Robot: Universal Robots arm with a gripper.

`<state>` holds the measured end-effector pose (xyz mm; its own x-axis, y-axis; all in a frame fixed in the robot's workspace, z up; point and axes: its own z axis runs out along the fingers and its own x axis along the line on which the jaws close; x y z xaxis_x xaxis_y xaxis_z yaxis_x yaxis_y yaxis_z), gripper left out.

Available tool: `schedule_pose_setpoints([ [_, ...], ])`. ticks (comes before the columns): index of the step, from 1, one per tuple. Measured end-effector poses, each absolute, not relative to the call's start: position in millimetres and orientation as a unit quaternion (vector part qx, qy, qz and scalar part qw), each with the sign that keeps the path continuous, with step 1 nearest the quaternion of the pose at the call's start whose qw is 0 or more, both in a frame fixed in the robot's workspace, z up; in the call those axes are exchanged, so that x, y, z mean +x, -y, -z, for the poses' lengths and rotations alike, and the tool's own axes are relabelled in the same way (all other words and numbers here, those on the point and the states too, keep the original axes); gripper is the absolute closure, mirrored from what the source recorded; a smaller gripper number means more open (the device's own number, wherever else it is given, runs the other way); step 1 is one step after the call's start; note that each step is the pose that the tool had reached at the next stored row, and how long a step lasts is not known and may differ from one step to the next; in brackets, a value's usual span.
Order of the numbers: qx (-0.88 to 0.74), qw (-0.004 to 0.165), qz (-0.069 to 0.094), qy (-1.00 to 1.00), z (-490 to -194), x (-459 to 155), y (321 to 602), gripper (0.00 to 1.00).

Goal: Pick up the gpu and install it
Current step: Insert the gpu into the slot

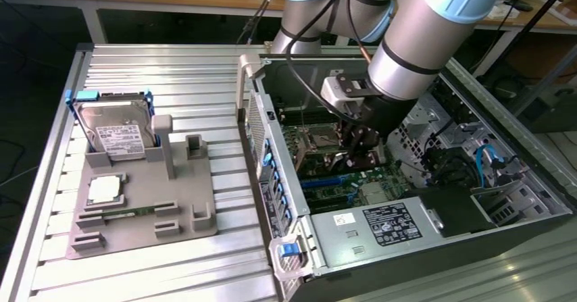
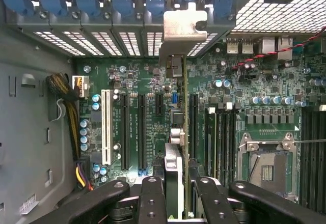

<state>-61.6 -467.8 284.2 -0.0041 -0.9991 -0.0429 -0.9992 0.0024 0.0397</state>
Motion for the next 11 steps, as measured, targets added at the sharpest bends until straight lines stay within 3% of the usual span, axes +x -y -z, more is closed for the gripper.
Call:
schedule_pose_setpoints([
  [11, -0.706, 0.001, -0.029, -0.708, -282.5, -61.5, 466.9, 0.73],
])
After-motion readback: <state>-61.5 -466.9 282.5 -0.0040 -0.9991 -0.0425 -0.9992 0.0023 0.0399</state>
